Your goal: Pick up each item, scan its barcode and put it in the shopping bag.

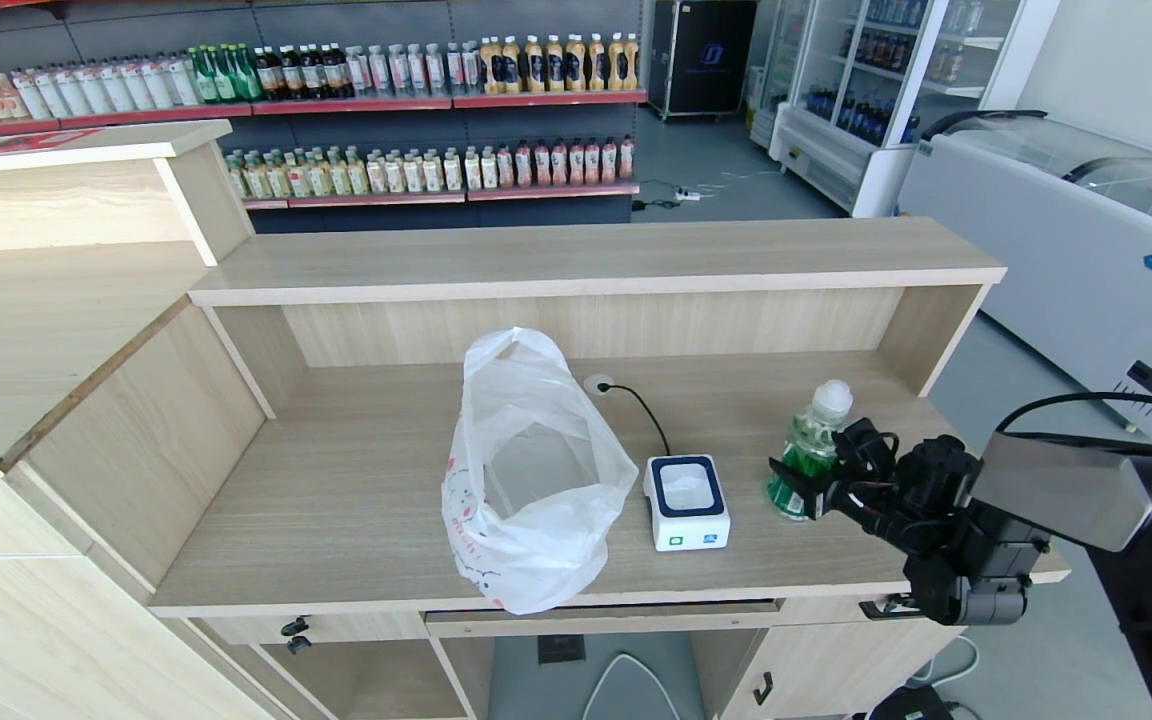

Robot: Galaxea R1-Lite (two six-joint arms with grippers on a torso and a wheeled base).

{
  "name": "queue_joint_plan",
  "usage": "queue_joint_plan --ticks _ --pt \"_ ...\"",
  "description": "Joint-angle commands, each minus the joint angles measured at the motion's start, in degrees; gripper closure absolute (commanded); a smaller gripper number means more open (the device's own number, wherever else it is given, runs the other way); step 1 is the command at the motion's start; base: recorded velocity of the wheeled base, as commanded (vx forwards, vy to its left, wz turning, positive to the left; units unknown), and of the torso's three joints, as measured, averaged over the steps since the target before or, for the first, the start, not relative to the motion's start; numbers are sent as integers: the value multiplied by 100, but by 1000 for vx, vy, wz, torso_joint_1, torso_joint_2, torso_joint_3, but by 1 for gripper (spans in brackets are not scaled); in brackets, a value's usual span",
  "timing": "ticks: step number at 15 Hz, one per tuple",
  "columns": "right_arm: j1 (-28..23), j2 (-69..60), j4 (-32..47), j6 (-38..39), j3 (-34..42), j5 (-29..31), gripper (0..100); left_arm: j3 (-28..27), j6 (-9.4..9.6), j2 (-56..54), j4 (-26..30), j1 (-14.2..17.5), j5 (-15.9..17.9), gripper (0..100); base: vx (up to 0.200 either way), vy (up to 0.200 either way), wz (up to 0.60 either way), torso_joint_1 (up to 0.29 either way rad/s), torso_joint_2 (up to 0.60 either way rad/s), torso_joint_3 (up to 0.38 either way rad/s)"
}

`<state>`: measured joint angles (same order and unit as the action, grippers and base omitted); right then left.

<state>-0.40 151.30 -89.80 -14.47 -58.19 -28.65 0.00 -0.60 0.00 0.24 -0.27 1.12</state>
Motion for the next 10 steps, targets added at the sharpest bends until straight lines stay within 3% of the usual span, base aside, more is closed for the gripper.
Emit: queue_joint_plan --ticks 1,10 --pt "-13 -180 -20 58 62 26 100 0 -2 9 2 0 2 0 0 0 0 0 0 0" --pt "-92 -1700 -20 1148 1099 43 100 0 -2 9 2 0 2 0 0 0 0 0 0 0"
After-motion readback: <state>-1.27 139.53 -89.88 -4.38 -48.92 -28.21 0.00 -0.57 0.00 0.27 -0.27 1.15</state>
